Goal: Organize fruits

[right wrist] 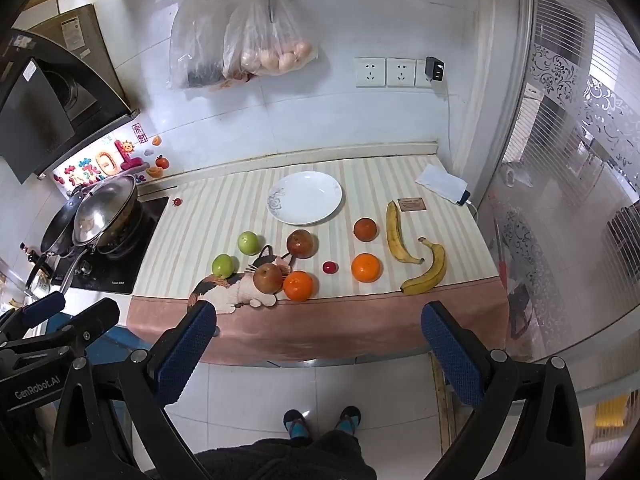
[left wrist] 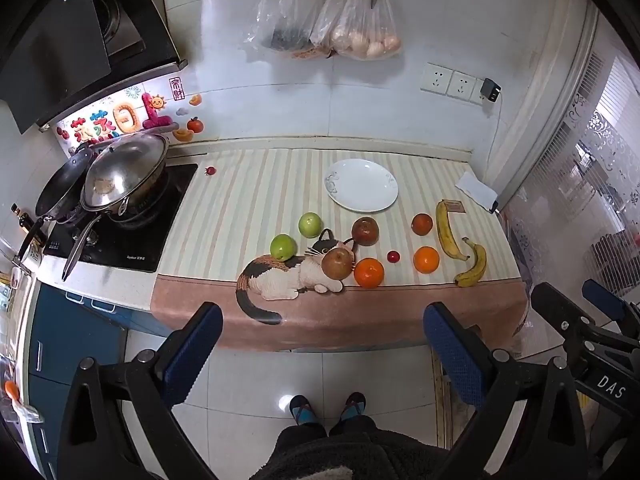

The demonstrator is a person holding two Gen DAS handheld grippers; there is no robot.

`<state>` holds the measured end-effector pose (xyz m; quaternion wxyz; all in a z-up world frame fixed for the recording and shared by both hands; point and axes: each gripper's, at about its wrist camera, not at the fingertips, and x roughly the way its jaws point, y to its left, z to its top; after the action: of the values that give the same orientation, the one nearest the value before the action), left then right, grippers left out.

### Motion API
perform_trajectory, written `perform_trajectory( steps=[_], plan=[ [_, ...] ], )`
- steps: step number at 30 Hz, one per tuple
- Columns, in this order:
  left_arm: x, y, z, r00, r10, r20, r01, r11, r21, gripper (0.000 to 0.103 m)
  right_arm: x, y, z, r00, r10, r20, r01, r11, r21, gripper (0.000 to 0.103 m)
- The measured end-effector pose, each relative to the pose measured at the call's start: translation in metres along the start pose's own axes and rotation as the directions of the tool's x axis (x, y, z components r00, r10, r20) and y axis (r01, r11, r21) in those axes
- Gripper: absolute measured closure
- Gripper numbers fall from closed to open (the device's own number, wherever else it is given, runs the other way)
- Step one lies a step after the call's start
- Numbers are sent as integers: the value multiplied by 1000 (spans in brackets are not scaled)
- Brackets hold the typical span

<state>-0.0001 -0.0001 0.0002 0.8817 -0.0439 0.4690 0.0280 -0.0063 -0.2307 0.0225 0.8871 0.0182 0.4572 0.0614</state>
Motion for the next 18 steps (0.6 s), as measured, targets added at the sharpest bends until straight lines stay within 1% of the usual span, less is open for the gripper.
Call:
perform_trajectory(
  steps=[15,18],
  plan=[
    [0,0,0,1000,3,6,-3,1000,3,0,2,-2,-1,1000,-1,11,0,1000,1,0],
    [0,0,0,1000,3,6,-3,1000,3,0,1,-3,3,1000,-3,11,3,1000,2,0]
  ],
)
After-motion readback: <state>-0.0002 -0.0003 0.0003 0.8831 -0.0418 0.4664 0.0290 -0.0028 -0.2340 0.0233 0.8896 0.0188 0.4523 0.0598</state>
